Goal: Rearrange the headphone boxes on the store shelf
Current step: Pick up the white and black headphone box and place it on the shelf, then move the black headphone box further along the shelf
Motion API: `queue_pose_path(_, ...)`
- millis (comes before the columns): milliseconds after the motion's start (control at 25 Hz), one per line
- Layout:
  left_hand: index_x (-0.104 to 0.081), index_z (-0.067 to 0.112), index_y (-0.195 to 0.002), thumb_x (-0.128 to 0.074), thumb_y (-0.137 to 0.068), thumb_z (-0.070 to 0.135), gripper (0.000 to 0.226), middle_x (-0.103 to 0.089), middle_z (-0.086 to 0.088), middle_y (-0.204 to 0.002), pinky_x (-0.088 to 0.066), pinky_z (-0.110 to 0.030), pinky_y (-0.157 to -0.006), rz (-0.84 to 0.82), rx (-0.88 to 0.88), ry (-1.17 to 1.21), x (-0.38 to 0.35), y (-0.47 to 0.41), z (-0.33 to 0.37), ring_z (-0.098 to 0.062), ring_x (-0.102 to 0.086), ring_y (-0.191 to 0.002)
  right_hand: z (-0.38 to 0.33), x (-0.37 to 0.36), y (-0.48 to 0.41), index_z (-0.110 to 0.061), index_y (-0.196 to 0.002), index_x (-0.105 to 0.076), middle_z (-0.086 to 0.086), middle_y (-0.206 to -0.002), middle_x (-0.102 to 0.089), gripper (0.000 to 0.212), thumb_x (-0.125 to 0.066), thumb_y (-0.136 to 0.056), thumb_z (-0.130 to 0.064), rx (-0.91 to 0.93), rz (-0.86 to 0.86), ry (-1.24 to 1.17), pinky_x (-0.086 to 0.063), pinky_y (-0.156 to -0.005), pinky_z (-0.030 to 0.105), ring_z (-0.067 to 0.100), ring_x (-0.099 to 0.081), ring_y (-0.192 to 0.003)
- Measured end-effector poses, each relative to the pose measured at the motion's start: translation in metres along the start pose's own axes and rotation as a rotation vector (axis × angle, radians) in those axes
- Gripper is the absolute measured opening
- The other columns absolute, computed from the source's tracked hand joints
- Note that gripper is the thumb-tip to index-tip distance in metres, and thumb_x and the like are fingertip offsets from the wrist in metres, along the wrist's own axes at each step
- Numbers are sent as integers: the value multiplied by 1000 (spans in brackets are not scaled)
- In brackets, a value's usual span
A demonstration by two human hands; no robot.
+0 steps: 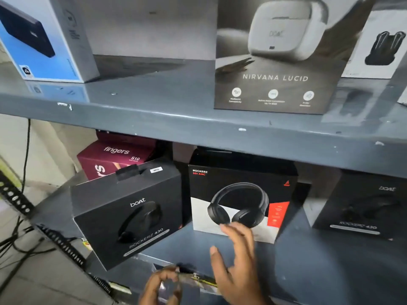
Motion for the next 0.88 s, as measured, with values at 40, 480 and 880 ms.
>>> queue_pose_path(40, -74, 38, -77, -84, -47, 33, 32, -74, 24, -84, -48, -34, -100, -27, 111, 21, 19, 5, -10, -2, -70, -86, -2, -18, 2, -29, -128, -52, -17, -133, -44, 47, -62, -82, -23, -17, -141, -22, -35, -106, 15, -1, -46, -128)
queue_pose_path(480, -30, 16, -148, -38, -94, 43, 61, -28, 6, -158, -16, -28, -121, 421, -2, -28, 109, -20, 40, 1, -23, -143, 11, -126, -27, -19, -156, -3, 4, -165, -21, 85, -57, -92, -15, -523, -569, -79, -28, -119, 39, 23, -31, -147)
queue_pose_path(880, -25, 26, -147, -34, -99, 36, 50, -29, 31, -148, -17, -13, -116, 362, -38, -14, 110, 20, 47, 20, -23, -135, -1, -97, 9, -23, -155, -21, 3, -160, -33, 74, -59, -91, -13, -532, -511, -203, -35, -113, 33, 20, -37, -144)
Point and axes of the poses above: each hand's wrist, its own y-axis away from the middle knuckle, its own x-axis out of the back of the hand, z = x × y, the point moved 4 cm from there along -y, towards the middle knuckle
